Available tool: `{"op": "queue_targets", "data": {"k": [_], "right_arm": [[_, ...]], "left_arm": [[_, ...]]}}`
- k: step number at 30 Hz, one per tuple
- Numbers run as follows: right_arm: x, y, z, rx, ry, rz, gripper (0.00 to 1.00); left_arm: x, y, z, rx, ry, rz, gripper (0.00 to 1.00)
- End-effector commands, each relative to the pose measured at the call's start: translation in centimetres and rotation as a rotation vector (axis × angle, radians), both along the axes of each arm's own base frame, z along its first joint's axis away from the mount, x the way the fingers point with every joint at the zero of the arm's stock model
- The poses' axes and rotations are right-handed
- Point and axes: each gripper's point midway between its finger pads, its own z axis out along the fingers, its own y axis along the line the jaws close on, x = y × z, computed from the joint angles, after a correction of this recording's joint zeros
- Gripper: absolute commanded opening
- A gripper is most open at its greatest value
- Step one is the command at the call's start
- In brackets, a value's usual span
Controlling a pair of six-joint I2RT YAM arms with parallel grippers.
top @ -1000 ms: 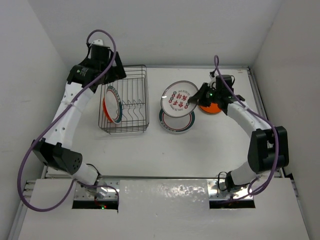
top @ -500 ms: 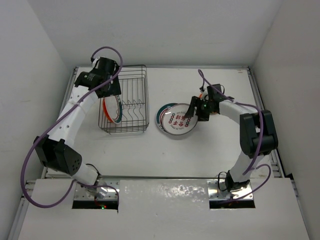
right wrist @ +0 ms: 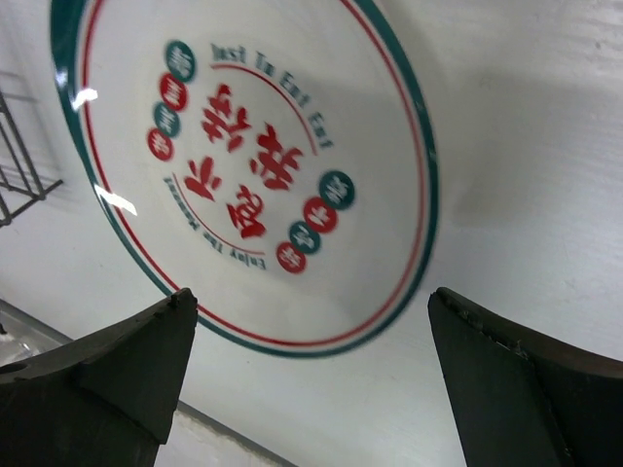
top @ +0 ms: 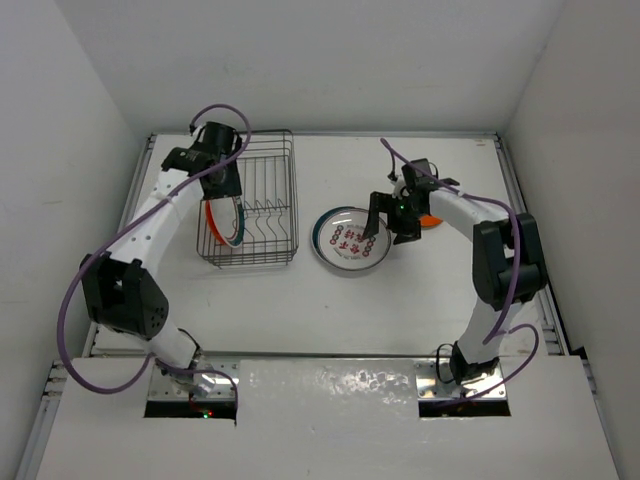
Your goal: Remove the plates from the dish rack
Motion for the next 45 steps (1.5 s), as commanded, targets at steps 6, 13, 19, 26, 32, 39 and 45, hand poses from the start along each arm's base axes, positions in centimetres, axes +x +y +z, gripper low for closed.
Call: {"op": "queue_targets", "data": {"k": [6,13,19,26,32,39,45], "right_arm": [[-0.4,-0.6,3.2,-0.04,-0.027,-0.004,0.99],[-0.6,-0.4,5.2,-0.006,-0.069,-0.016,0.99],[-1.0,-0.8,6.7,-0.029,-0.065,-0.039,0.99],[-0.2,-0.9,10.1,-0.019,-0.082,-0.125,0.99],[2.0,6.0,18.6,0.432,-0.326,0.02,0.99],[2.3,11.4,24.9,0.66,-0.484,0.193,0.99],[4.3,11.8,23.0,0.614,-0.486,0.164,0.96]], "left_arm": [[2.1,-0.4,-2.7,-0.006,0.025,-0.004,0.71],[2.7,-0.4,-2.6,0.002,0.028,-0.002,0.32],[2.6,1.2,1.1,0.076,-0.021,0.038,0.05],[2.8,1.6,5.9,0.101,-0.099,0.004,0.0],[2.7,0.0,12.1,0.004,-0.24,-0.076,0.0],[2.2,-12.3,15.8,-0.605,-0.414,-0.471,0.0],[1.2,-19.5,15.6,-1.018,-0.392,-0.731,0.0]]}}
